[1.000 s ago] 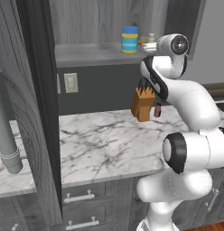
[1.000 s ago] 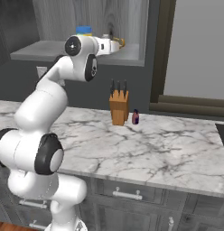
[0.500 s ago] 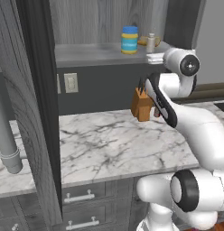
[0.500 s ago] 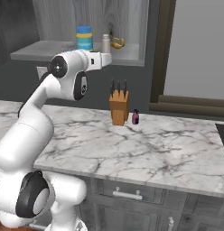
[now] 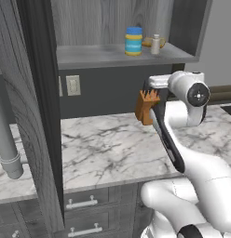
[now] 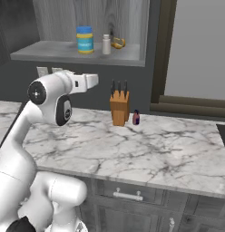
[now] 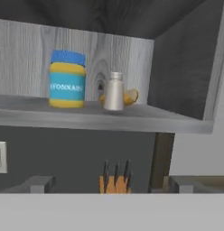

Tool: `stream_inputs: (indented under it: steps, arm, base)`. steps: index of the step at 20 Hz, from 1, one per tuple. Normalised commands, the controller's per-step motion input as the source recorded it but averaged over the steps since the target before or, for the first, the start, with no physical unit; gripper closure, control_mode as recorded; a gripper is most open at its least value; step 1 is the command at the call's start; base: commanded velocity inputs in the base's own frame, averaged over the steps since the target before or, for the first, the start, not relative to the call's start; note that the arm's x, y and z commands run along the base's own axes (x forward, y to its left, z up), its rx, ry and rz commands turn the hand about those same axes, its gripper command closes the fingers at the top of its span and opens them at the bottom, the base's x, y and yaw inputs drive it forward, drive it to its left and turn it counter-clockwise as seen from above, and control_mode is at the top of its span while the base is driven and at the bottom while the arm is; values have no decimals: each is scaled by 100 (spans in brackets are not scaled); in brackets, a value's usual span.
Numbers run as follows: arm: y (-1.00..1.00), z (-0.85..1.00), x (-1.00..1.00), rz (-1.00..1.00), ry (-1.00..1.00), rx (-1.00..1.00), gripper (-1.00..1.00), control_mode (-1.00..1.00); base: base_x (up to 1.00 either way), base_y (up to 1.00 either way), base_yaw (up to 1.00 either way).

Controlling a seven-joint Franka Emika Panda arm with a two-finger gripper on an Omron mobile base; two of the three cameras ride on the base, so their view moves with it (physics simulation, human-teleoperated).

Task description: Pick the shaker and mayonnaise from the counter and place them in the cabinet.

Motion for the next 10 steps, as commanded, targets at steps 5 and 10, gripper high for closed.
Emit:
stream_inputs:
  steps: [5, 10]
  arm:
    - [22, -75, -39, 0, 11, 0, -100, -100]
    - [9, -77, -5, 0, 19, 0, -100, -100]
  base:
    - [0, 0, 0]
    - [0, 0, 0]
